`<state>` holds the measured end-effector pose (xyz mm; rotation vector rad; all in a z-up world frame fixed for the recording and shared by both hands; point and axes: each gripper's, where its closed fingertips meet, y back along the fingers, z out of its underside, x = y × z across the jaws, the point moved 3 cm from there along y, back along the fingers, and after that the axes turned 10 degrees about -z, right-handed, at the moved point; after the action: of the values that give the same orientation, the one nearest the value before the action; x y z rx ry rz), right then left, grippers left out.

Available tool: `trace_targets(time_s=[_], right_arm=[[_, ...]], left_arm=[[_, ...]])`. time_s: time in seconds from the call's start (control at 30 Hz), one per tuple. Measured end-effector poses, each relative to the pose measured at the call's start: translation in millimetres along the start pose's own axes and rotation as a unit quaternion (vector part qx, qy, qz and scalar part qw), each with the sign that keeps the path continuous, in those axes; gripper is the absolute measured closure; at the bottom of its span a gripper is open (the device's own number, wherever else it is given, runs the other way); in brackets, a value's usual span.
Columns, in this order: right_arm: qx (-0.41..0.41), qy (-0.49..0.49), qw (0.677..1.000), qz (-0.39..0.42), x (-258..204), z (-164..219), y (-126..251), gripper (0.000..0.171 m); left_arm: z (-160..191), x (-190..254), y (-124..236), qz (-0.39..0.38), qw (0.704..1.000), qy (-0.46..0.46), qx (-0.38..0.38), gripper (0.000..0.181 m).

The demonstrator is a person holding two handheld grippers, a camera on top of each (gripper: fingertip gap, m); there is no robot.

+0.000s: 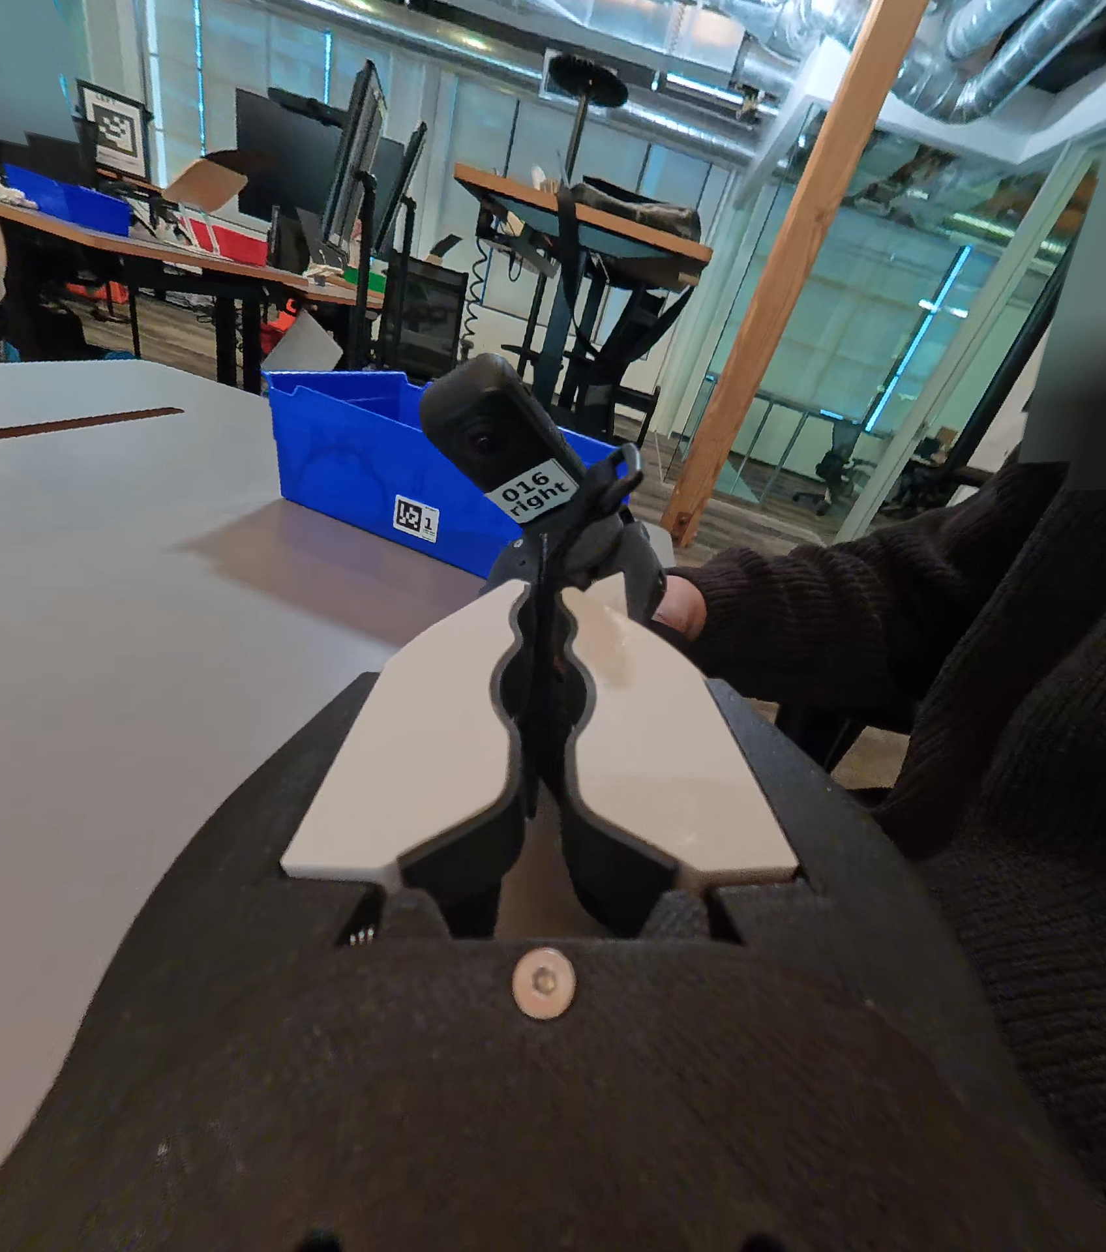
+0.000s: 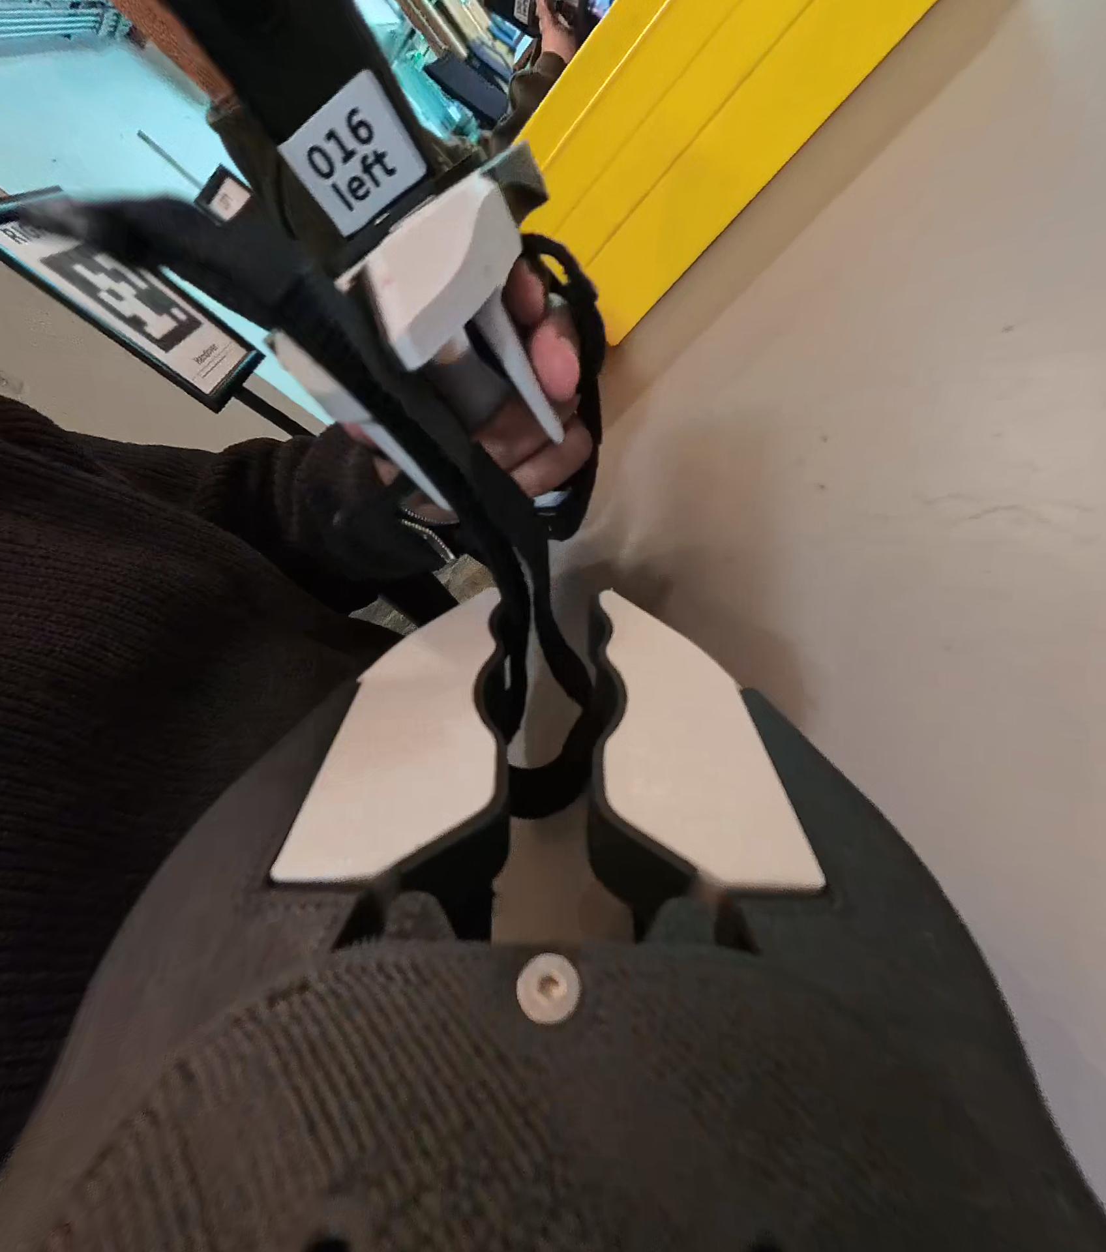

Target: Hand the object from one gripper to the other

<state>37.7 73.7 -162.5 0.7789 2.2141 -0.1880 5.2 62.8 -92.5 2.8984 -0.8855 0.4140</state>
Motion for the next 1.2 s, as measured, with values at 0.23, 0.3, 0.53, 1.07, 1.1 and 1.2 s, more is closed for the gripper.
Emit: trace_targets(time_s=[0.23, 0.3, 0.53, 1.07, 1.1, 1.2], right_arm=[[0.016, 0.044, 0.998, 0.042, 7.2, -4.4, 2.1, 0.115], [0.033, 0.055, 0.996, 0.055, 9.0, -9.0, 6.1, 0.110], [0.085, 0.087, 0.989, 0.080, 9.8, -23.9, 18.7, 0.107], [0.000, 0.311, 0.940, 0.140, -11.7, -17.0, 0.9, 0.125], [0.000, 0.313, 0.939, 0.143, -11.8, -17.2, 1.1, 0.125], [0.010, 0.329, 0.930, 0.166, -10.7, -21.9, 5.7, 0.121]], left_arm=[[-16.3, -19.3, 15.7, -0.005, 0.995, 0.081, 0.061, 0.177], [-24.8, -30.6, 26.6, -0.003, 0.987, 0.125, 0.099, 0.177], [-66.7, -52.8, 75.2, 0.008, 0.960, 0.165, 0.226, 0.177], [-63.1, -50.8, 69.1, 0.038, 0.949, 0.213, 0.232, 0.177], [-63.4, -50.5, 69.2, 0.041, 0.947, 0.215, 0.234, 0.177], [-65.0, -50.6, 70.7, 0.049, 0.943, 0.224, 0.240, 0.177]])
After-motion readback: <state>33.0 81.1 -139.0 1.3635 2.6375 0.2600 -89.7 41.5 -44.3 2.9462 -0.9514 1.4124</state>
